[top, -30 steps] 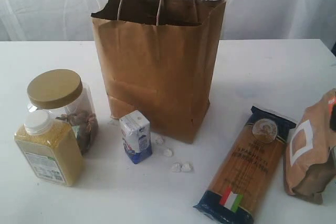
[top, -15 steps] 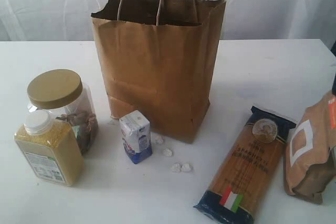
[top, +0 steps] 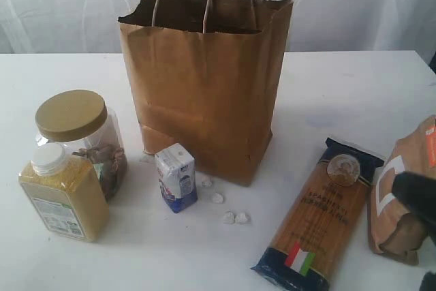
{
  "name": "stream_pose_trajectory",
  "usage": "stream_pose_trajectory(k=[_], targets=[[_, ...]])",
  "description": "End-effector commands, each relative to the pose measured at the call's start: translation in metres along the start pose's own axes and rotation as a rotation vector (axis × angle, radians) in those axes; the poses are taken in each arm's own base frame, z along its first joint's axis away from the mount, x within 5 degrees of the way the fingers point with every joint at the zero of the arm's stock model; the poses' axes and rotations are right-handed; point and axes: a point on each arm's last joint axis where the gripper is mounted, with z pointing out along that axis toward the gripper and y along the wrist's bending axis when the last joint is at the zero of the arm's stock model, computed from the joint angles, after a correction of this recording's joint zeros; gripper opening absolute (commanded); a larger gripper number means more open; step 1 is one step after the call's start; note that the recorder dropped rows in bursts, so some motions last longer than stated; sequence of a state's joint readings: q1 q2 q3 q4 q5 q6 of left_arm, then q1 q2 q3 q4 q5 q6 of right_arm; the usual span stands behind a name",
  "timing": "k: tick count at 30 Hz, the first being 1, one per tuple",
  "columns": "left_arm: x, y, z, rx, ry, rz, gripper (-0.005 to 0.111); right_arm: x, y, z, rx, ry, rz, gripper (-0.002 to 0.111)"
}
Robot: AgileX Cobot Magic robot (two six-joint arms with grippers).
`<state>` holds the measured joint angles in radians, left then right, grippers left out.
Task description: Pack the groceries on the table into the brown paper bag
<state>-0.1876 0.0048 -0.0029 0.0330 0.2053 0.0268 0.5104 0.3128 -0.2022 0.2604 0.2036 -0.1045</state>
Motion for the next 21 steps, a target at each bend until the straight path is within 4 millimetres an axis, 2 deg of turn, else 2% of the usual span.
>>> stream_pose_trajectory(k=[1, 6, 21], targets=[[0.000, 0.000, 0.000, 0.006, -0.006, 0.002, 0.000, 0.033, -0.006, -0.005, 0.017, -0.021, 0.012, 0.000], [0.000, 0.000, 0.000, 0.006, -0.006, 0.002, 0.000, 0.049, -0.013, -0.010, 0.084, -0.059, 0.015, 0.000], [0.000, 0.000, 0.000, 0.006, -0.006, 0.002, 0.000, 0.057, -0.031, -0.019, 0.372, -0.063, -0.013, 0.000]])
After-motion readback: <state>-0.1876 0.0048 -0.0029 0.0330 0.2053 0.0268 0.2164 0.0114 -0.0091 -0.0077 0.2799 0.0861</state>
